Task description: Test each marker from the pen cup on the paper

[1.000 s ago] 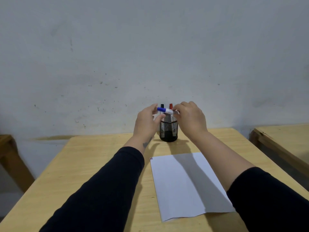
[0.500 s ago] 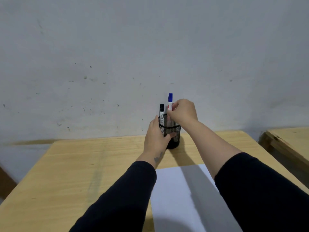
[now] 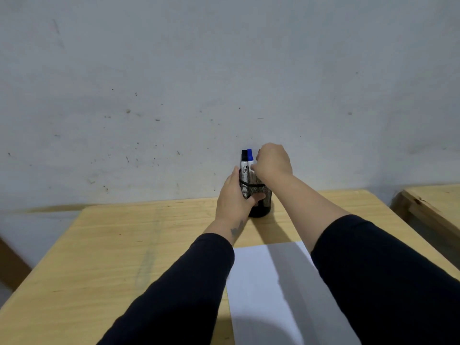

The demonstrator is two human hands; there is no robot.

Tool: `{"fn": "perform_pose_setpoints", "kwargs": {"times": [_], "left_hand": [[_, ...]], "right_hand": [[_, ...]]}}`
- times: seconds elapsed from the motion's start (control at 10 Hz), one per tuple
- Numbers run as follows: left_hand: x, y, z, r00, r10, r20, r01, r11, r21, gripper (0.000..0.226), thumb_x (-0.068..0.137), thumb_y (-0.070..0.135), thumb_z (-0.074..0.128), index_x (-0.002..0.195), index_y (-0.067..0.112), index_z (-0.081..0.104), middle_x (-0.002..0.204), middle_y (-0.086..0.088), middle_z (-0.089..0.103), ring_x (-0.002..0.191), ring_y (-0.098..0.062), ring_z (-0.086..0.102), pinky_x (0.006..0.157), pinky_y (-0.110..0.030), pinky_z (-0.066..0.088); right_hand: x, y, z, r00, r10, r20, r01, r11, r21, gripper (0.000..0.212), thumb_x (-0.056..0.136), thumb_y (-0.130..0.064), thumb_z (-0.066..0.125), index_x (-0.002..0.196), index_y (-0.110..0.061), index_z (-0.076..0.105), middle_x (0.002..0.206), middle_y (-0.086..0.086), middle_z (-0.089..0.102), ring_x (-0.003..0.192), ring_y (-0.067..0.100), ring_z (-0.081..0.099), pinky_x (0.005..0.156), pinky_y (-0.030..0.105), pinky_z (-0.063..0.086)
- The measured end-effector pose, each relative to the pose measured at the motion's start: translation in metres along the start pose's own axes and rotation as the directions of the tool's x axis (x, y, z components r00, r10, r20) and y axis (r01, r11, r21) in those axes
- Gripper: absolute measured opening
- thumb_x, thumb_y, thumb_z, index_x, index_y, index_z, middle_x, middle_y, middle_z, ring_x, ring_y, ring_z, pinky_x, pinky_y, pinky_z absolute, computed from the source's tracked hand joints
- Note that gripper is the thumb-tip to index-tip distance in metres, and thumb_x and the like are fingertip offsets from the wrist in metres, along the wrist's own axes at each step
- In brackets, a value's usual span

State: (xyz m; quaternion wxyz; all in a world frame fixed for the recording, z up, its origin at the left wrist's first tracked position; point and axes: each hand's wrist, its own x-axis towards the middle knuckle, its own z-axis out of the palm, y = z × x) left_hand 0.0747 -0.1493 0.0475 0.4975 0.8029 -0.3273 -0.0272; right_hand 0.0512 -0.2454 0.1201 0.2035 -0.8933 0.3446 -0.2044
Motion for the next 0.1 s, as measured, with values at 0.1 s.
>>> {"fn": "perform_pose_setpoints", "kwargs": {"times": [0.1], "left_hand": [[-0.0051,0.0161,-0.0225,0.999,0.030,0.014,-0.031,0.993,0.114,0.096,0.079,0.035,0.074,0.150,0.011,0.016,0.154,-0.003,0.033,0.140,-0.018,0.030,0.100,-0.023,0.029]], "right_hand": [[-0.0149,0.0023,-0.0251,0.996,-0.050,-0.068,0.054,0.997,0.050,0.008,0.080,-0.004,0.062,0.083,0.000,0.068,0.076,0.014,0.066,0.078,0.035,0.063,0.056,0.027,0.048]]}}
